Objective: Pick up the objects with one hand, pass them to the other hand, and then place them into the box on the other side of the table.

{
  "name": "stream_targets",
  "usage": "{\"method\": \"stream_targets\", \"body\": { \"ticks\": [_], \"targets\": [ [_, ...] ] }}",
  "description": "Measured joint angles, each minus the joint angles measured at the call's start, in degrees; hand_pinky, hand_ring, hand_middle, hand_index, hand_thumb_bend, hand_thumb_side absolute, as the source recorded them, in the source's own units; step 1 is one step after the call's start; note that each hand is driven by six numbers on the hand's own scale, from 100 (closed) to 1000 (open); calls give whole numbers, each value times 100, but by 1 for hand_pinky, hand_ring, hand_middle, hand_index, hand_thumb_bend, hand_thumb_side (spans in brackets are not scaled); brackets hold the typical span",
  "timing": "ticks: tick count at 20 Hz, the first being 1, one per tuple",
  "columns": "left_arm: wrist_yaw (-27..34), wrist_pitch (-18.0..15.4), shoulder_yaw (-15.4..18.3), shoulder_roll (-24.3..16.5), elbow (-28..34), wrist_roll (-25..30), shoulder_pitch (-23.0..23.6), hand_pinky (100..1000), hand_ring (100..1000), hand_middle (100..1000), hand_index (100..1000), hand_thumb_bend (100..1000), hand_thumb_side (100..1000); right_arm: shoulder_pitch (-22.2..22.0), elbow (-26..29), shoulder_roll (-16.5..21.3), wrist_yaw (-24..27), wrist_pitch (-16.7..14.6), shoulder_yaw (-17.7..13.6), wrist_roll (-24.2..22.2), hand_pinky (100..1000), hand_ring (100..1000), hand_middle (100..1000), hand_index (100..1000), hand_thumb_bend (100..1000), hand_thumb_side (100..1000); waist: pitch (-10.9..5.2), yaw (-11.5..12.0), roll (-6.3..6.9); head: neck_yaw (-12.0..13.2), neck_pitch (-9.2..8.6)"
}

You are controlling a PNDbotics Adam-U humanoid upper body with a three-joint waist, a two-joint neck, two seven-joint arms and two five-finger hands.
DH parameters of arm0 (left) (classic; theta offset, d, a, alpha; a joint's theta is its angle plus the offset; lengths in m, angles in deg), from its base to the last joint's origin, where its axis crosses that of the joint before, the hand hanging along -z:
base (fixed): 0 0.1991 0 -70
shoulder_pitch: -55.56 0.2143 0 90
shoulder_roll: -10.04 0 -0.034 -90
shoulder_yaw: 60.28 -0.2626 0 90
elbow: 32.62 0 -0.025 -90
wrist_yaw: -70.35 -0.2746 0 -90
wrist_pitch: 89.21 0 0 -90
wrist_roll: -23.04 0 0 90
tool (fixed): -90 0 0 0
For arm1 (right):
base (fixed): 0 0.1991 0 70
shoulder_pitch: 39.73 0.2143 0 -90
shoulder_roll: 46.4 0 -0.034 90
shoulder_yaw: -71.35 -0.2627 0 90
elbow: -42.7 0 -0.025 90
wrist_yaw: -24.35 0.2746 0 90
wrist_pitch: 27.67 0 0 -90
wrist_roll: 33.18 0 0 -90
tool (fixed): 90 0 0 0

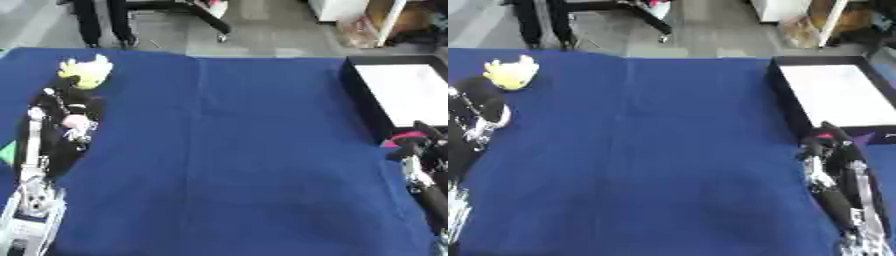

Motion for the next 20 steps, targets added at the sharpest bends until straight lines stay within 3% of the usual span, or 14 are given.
{"method": "stream_targets", "body": {
  "ticks": [8, 11, 16, 17, 18, 20],
  "targets": [
    [-41, 56, 35, 0, -2, 49, 7, 596, 632, 569, 798, 625, 625, -13, -5, 0, 0, -4, 0, -11, 664, 558, 620, 888, 100, 481, -3, 7, 1, -6, -1],
    [-269, 230, 110, -77, -14, 172, 7, 622, 647, 595, 818, 655, 591, -14, -32, -1, -3, -1, 0, -14, 664, 558, 620, 888, 100, 480, -4, 5, 1, -6, -2],
    [-1497, 1057, 525, -956, 5, 896, 45, 740, 697, 664, 875, 569, 477, -22, -54, -1, -35, 24, 0, -39, 664, 557, 618, 888, 100, 479, -37, 17, 32, -13, -3],
    [-1793, 1250, 627, -1185, 7, 1160, 70, 754, 700, 671, 878, 476, 467, -24, -68, 0, -44, 27, 0, -42, 664, 557, 619, 888, 100, 474, -45, 35, 45, -18, -3],
    [-2087, 1429, 729, -1410, 7, 1458, 85, 754, 700, 671, 878, 561, 469, -24, -72, 0, -46, 32, 1, -46, 664, 557, 619, 888, 100, 479, -50, 54, 56, -27, -3],
    [-2606, 1714, 901, -1785, 0, 2081, 87, 792, 702, 686, 889, 622, 504, -24, -78, 1, -48, 42, 4, -57, 664, 557, 619, 888, 100, 481, -67, 71, 73, -45, -3]
  ]
}}
